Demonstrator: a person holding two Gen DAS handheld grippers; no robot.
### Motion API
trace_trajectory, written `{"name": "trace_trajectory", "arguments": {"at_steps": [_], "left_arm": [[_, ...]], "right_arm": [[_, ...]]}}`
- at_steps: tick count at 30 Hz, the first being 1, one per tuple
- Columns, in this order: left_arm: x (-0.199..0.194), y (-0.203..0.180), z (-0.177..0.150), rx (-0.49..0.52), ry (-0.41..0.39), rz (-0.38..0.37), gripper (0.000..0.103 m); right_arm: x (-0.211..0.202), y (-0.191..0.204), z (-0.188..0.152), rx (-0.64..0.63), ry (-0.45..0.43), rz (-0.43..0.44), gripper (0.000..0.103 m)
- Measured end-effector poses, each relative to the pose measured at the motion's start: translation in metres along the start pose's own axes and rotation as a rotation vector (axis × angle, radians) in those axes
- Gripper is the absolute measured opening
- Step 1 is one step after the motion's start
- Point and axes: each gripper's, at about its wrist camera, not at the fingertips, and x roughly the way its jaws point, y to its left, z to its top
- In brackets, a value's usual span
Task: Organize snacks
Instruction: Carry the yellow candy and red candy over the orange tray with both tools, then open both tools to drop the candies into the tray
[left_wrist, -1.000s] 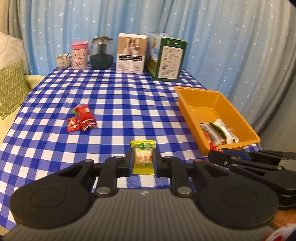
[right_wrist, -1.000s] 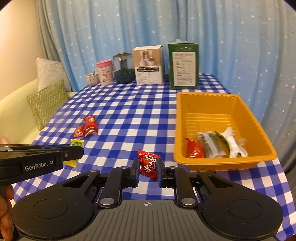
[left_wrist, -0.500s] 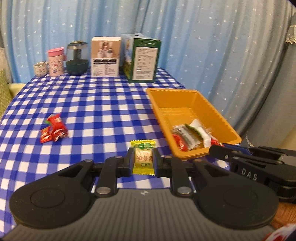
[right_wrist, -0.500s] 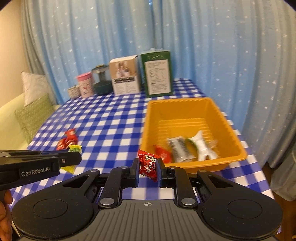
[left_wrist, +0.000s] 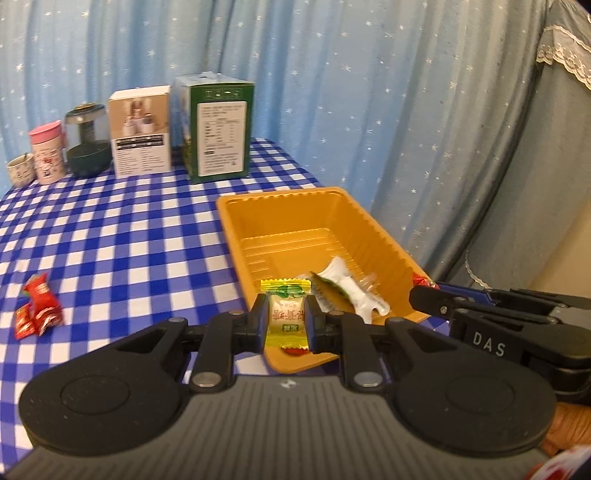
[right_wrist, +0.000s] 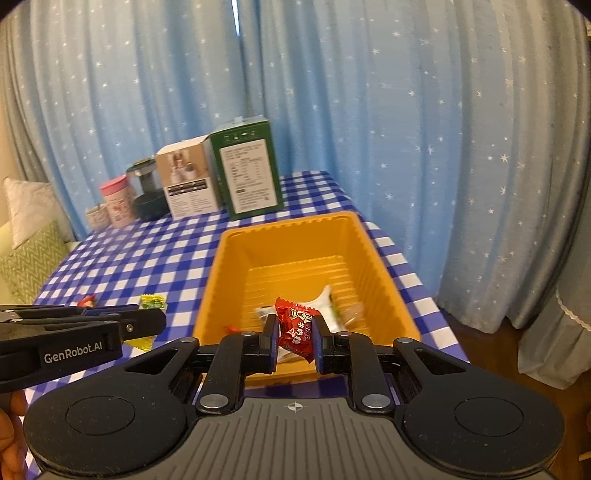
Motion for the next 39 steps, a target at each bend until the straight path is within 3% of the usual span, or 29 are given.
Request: {"name": "trace_trajectory", "arguments": {"at_steps": [23,39], "left_arm": [[0.073,-0.019,0.01,0.046,0.054,-0.038,0.018],[0.046,0.023,-0.008,-0.022,0.053,0.036,0.022]], "right_arm": [[0.042,-0.04,0.019,0.052,0.002,-0.025,0.019],[0.048,-0.031,0.019,0.042,0.017,-0.009,0.019]]}}
